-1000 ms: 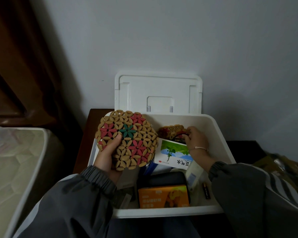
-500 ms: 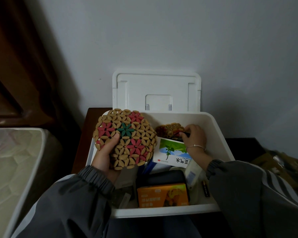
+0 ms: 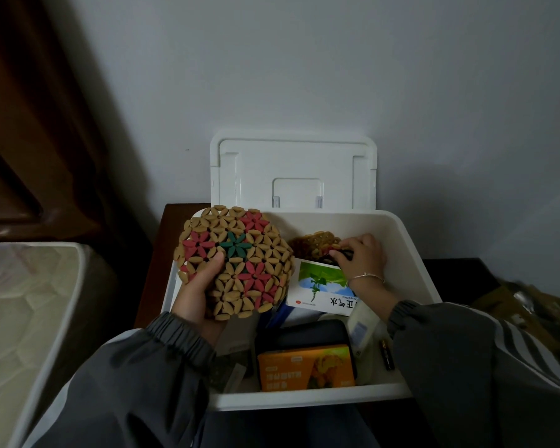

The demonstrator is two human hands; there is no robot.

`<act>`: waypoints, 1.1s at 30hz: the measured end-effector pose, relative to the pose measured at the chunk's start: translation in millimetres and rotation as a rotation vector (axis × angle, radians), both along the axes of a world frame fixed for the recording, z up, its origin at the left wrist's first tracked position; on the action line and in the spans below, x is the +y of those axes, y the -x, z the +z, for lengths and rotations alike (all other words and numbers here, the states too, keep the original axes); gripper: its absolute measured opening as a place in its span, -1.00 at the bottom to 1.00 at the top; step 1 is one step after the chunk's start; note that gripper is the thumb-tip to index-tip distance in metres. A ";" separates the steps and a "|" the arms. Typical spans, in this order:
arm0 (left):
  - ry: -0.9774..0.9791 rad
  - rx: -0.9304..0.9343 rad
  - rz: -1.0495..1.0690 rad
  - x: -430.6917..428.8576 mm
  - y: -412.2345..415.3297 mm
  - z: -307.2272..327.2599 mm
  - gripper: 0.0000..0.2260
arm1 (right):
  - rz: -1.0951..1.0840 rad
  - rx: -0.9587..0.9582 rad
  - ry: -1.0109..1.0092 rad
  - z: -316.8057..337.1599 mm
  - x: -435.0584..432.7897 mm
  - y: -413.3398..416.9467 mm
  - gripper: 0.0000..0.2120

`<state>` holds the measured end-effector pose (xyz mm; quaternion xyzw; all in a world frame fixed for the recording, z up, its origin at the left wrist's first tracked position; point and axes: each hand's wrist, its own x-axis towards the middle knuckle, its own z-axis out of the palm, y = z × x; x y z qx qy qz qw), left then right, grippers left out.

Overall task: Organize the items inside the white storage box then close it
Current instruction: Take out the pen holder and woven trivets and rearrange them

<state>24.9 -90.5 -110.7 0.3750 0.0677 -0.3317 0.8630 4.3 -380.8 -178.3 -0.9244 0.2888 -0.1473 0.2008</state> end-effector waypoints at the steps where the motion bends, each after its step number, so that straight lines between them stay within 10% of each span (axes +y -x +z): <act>1: -0.009 -0.011 0.005 0.1 -0.3 -0.2 -0.81 | -0.004 -0.010 0.003 -0.1 1.4 0.2 -0.77; 14: -0.039 -0.017 0.022 -0.8 1.2 3.7 -0.67 | 0.395 -0.164 0.433 26.0 12.4 -1.8 -0.89; 18: -0.038 0.003 0.021 0.2 1.0 3.1 -0.64 | 0.371 -0.158 0.362 26.0 17.4 -3.8 -0.67; 33: -0.066 0.004 0.004 0.8 -2.6 -5.4 -0.57 | 0.349 -0.059 0.304 23.8 18.3 -9.2 -0.82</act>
